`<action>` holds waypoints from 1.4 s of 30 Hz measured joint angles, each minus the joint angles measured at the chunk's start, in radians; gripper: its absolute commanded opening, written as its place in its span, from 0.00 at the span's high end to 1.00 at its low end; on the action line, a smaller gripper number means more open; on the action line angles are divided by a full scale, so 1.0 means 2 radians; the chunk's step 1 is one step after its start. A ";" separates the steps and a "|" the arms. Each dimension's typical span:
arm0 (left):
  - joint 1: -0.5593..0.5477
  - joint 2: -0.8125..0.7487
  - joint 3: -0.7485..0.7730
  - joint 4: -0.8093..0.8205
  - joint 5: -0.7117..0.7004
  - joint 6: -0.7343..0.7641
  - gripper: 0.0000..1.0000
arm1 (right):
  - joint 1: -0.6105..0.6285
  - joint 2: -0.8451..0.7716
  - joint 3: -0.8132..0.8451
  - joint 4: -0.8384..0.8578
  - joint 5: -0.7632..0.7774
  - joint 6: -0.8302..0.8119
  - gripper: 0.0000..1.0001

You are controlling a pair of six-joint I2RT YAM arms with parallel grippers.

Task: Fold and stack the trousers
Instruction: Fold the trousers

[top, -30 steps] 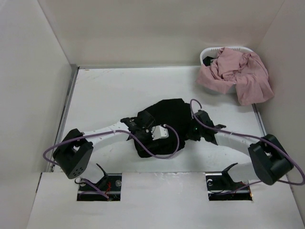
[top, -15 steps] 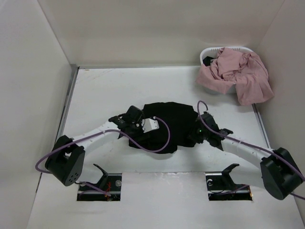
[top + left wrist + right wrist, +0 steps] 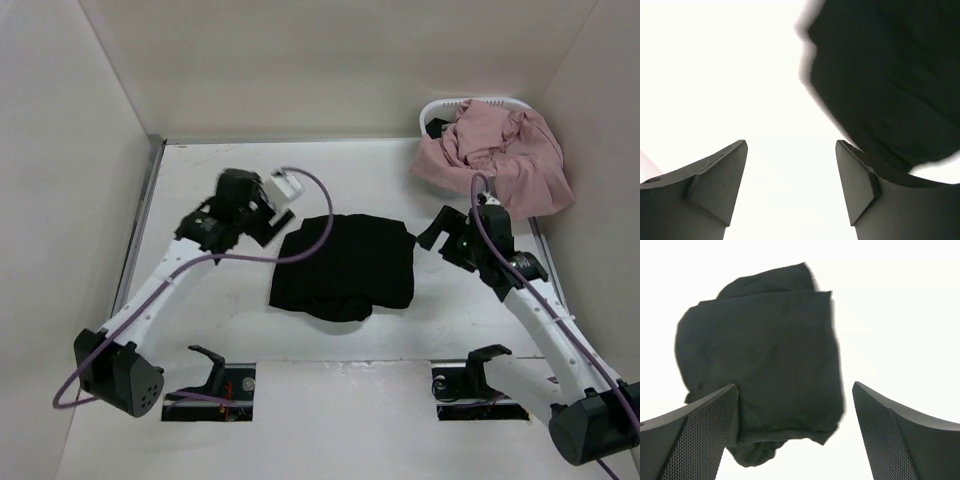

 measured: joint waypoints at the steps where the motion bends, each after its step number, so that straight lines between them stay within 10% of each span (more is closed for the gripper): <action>1: 0.026 -0.009 0.020 0.007 0.000 -0.016 0.27 | -0.009 0.006 0.012 -0.014 0.000 -0.013 0.00; 13: 0.389 -0.107 0.024 0.100 -0.044 -0.170 0.24 | -0.152 0.014 0.075 -0.106 0.013 -0.098 0.00; 42: 0.399 -0.109 -0.001 0.094 -0.051 -0.221 0.23 | -0.186 0.010 0.073 -0.123 -0.002 -0.145 0.00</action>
